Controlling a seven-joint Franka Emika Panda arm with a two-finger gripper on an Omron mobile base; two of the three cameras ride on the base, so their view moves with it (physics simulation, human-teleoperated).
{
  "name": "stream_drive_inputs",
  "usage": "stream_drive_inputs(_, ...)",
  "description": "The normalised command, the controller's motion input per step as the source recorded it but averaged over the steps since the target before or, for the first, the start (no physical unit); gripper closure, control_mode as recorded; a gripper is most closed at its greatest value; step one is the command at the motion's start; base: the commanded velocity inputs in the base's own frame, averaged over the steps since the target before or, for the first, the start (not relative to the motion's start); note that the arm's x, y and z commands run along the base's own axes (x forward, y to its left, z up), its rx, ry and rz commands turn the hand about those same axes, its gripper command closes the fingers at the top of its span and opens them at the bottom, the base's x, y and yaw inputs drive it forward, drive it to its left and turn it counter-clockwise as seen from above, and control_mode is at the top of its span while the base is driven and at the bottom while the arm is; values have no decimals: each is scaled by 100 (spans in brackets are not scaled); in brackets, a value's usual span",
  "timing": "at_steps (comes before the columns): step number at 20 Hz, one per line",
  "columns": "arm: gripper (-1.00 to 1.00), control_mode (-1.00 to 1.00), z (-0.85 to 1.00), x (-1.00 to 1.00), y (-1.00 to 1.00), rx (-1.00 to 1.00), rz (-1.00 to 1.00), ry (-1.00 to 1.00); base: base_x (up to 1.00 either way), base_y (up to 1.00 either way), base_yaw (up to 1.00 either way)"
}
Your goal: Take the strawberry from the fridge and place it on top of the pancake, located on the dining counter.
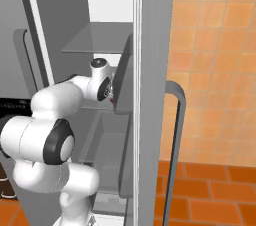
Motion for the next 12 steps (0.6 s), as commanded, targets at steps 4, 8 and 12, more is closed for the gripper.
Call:
stream_drive_inputs(4, -100, -100, -20, 42, -2, 0, 0, 0, 0, 0, 0)
stream_drive_inputs(8, -100, -100, -20, 42, 0, 0, 0, 5, 0, 0, 0)
stream_drive_inputs(12, -100, -100, -28, 39, 0, 0, 0, 10, 0, 0, 0)
